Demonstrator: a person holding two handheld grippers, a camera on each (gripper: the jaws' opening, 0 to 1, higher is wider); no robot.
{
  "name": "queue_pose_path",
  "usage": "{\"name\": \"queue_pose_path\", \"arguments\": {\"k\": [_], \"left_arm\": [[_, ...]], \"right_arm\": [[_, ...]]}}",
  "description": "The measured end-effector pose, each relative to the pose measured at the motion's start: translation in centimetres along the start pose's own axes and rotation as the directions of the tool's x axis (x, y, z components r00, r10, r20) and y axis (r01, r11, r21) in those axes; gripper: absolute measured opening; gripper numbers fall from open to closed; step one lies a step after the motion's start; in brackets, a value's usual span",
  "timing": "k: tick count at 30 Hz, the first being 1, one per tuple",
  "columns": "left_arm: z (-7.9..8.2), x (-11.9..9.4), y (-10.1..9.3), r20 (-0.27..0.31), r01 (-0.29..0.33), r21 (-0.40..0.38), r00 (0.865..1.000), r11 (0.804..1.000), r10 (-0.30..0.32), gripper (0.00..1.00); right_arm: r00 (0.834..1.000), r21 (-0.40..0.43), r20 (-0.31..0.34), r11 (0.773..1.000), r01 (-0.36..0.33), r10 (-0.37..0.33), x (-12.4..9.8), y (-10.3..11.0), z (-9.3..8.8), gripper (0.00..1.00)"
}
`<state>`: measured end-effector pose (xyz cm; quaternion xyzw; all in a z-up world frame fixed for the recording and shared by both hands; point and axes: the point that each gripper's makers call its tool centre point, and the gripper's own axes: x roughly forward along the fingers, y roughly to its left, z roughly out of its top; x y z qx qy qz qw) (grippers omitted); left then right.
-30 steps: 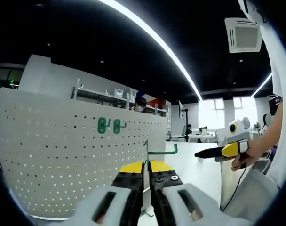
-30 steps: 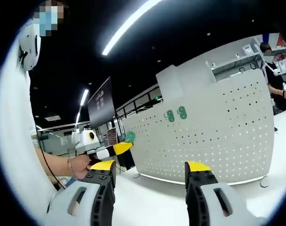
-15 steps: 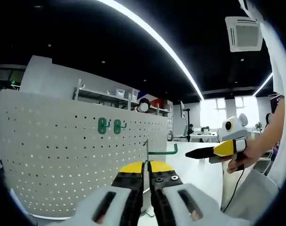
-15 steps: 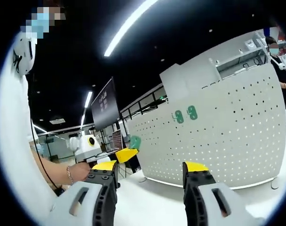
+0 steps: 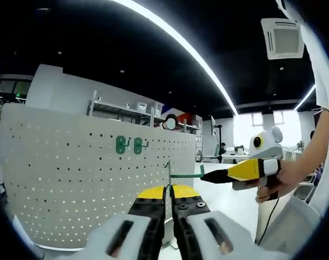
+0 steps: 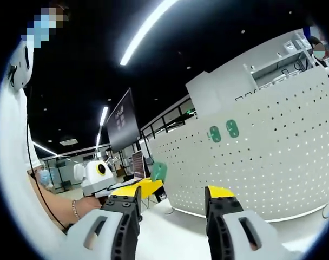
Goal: Insert the hook assembly into the mounting plate slot until the hook locks in place.
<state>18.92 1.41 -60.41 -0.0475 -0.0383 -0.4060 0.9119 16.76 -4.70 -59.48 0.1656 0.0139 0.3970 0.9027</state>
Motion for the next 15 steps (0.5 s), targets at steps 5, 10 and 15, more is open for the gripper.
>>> {"name": "queue_pose_path", "arguments": {"k": [5, 10, 15], "left_arm": [[-0.1, 0.1, 0.0, -0.003, -0.005, -0.001, 1.000, 1.000, 0.005, 0.03], [0.0, 0.0, 0.2, -0.001, -0.014, -0.003, 1.000, 1.000, 0.014, 0.03], [0.0, -0.1, 0.4, -0.002, -0.022, -0.002, 1.000, 1.000, 0.022, 0.03]], "right_arm": [[1.000, 0.020, 0.011, 1.000, -0.011, 0.011, 1.2, 0.5, 0.2, 0.39], [1.000, 0.029, 0.007, 0.999, -0.023, 0.023, 2.2, 0.9, 0.0, 0.37], [0.999, 0.046, 0.011, 0.998, -0.034, 0.034, 2.8, 1.3, 0.0, 0.33]]}}
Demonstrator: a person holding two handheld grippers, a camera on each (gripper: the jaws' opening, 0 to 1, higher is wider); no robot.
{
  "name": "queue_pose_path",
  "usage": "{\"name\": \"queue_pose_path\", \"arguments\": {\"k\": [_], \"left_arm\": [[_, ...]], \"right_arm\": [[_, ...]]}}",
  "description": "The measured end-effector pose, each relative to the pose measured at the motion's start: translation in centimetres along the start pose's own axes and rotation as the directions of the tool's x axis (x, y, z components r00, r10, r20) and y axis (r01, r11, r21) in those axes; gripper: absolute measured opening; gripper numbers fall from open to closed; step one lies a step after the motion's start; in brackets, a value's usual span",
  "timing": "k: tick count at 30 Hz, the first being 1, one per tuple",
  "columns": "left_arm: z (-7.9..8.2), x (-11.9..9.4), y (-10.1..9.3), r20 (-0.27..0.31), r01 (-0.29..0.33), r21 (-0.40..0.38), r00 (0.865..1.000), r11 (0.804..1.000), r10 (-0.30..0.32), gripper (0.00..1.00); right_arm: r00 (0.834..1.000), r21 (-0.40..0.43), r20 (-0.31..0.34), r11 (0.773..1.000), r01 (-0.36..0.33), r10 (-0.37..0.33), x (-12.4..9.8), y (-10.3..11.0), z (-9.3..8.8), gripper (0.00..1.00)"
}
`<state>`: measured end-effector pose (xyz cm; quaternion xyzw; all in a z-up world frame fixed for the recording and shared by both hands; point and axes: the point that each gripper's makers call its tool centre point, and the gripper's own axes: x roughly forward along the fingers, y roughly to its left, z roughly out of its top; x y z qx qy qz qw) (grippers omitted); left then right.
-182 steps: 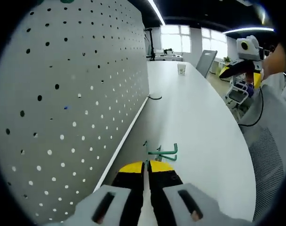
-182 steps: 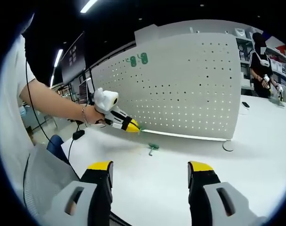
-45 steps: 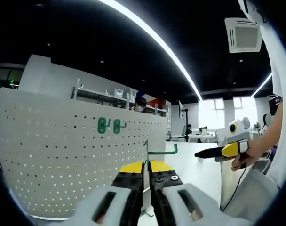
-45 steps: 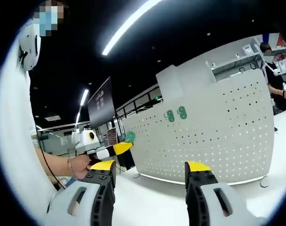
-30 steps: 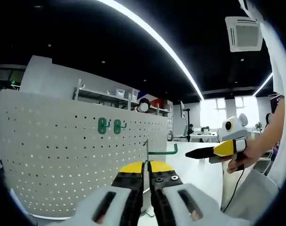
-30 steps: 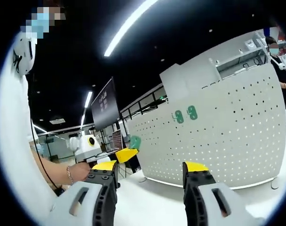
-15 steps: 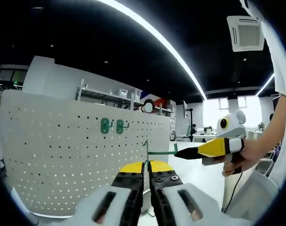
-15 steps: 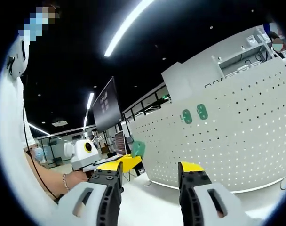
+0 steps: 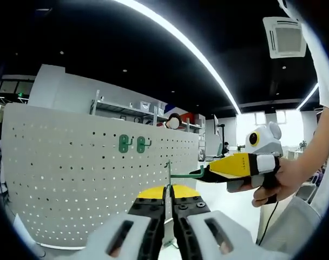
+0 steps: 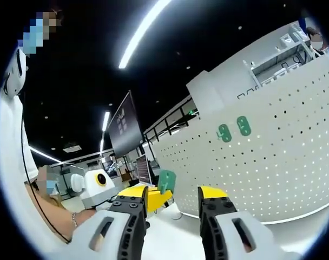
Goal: Insert the hook assembly into the mounting plate slot until the hook locks in place.
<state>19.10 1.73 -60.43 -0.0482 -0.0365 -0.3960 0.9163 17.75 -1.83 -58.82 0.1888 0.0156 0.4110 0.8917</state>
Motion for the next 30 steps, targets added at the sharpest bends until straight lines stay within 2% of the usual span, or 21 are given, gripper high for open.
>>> {"name": "queue_pose_path", "arguments": {"k": [16, 30], "left_arm": [[0.1, 0.5, -0.5, 0.000, -0.015, 0.023, 1.000, 1.000, 0.015, 0.03], [0.1, 0.8, -0.7, -0.005, -0.025, 0.031, 1.000, 0.999, 0.025, 0.03]], "right_arm": [[1.000, 0.031, -0.001, 1.000, 0.001, -0.001, 1.8, 0.5, -0.1, 0.11], [1.000, 0.023, -0.014, 0.999, 0.028, -0.027, 2.1, 0.2, -0.5, 0.05]]}}
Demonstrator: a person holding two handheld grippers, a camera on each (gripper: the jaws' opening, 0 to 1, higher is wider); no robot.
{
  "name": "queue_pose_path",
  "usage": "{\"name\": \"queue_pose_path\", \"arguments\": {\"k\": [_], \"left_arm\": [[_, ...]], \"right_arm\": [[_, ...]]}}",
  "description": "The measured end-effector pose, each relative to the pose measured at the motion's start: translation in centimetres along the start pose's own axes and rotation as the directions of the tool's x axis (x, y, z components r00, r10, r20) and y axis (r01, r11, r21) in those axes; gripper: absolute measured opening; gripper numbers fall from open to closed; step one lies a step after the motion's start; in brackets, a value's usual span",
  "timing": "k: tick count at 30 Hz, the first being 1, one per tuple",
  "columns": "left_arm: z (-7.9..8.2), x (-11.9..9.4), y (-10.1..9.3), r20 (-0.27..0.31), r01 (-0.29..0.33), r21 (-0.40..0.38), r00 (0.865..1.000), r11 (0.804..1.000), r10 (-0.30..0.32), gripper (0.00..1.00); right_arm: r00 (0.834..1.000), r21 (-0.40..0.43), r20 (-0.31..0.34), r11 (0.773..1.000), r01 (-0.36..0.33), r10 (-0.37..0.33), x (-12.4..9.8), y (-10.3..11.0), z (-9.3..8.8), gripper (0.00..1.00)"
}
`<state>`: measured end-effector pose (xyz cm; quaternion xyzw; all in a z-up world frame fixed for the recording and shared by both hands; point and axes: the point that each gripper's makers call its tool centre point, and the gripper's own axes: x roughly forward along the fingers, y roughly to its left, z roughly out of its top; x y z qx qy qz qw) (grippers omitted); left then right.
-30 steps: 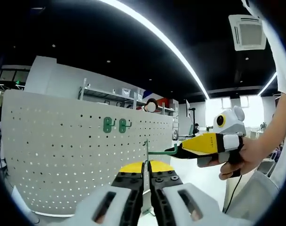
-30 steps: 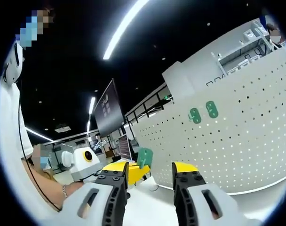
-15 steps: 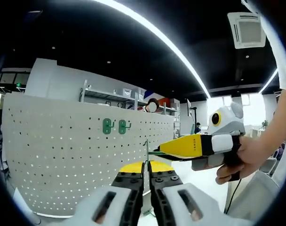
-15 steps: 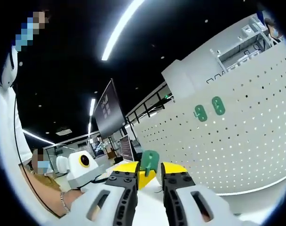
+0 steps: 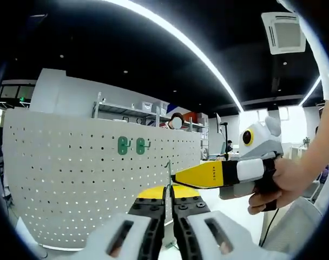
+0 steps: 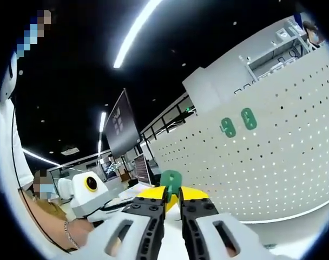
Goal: Insert the hook assembly into the mounting plate slot until the hook locks in place.
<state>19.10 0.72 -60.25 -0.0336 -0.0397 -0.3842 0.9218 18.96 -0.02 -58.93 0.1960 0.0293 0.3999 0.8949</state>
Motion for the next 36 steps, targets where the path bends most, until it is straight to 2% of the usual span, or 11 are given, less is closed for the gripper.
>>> {"name": "queue_pose_path", "arguments": {"k": [7, 36], "left_arm": [[-0.02, 0.14, -0.11, -0.001, -0.001, -0.005, 1.000, 1.000, 0.001, 0.03], [-0.02, 0.14, -0.25, 0.010, -0.004, -0.033, 1.000, 0.999, 0.004, 0.03]], "right_arm": [[1.000, -0.020, 0.004, 1.000, 0.015, -0.015, -0.03, 0.12, -0.08, 0.02], [0.999, -0.015, 0.006, 0.999, 0.039, -0.039, -0.08, -0.06, 0.05, 0.01]]}}
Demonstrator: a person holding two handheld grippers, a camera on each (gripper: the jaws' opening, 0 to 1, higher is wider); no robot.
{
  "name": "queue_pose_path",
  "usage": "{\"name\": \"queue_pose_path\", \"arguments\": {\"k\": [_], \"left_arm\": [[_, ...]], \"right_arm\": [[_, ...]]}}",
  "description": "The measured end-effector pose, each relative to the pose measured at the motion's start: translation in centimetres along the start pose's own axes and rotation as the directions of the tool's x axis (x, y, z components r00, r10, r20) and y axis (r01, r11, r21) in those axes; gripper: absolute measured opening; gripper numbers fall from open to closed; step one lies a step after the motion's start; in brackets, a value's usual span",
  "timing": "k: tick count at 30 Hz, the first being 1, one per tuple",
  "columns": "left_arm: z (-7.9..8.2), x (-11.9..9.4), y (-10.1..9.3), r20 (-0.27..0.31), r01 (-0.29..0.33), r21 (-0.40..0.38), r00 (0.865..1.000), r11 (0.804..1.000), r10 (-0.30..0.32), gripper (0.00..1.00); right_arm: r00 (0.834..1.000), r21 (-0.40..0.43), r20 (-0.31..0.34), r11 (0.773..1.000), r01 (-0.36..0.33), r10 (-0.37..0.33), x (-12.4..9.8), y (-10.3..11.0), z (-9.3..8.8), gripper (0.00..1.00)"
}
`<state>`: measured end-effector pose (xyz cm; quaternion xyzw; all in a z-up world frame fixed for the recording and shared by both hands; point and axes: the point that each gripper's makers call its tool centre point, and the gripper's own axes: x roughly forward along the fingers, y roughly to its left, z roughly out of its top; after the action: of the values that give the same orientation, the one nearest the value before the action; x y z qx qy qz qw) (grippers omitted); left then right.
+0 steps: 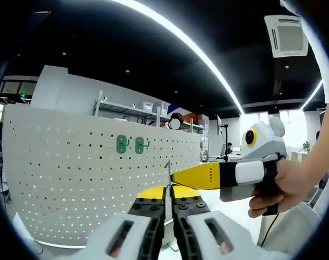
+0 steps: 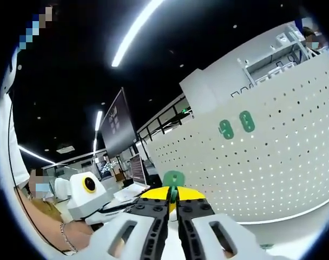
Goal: Insert the hook assembly into the mounting plate slot until the hook locks in place.
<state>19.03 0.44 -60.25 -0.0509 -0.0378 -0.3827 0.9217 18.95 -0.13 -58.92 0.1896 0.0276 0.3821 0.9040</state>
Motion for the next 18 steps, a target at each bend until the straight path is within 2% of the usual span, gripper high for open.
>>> {"name": "queue_pose_path", "arguments": {"k": [13, 16, 18], "left_arm": [[0.04, -0.10, -0.23, 0.001, 0.016, 0.001, 1.000, 1.000, -0.016, 0.03], [0.06, -0.11, -0.30, -0.004, 0.033, -0.021, 0.999, 0.999, -0.033, 0.04], [-0.05, -0.17, -0.35, -0.016, 0.044, 0.003, 0.999, 0.999, -0.044, 0.05]], "right_arm": [[1.000, -0.007, 0.002, 1.000, -0.013, 0.013, -0.20, 0.29, 0.08, 0.01], [1.000, 0.012, -0.001, 1.000, -0.020, 0.020, -0.28, 0.34, 0.11, 0.00], [1.000, 0.016, -0.009, 0.999, -0.028, 0.028, -0.28, 0.48, 0.04, 0.00]]}}
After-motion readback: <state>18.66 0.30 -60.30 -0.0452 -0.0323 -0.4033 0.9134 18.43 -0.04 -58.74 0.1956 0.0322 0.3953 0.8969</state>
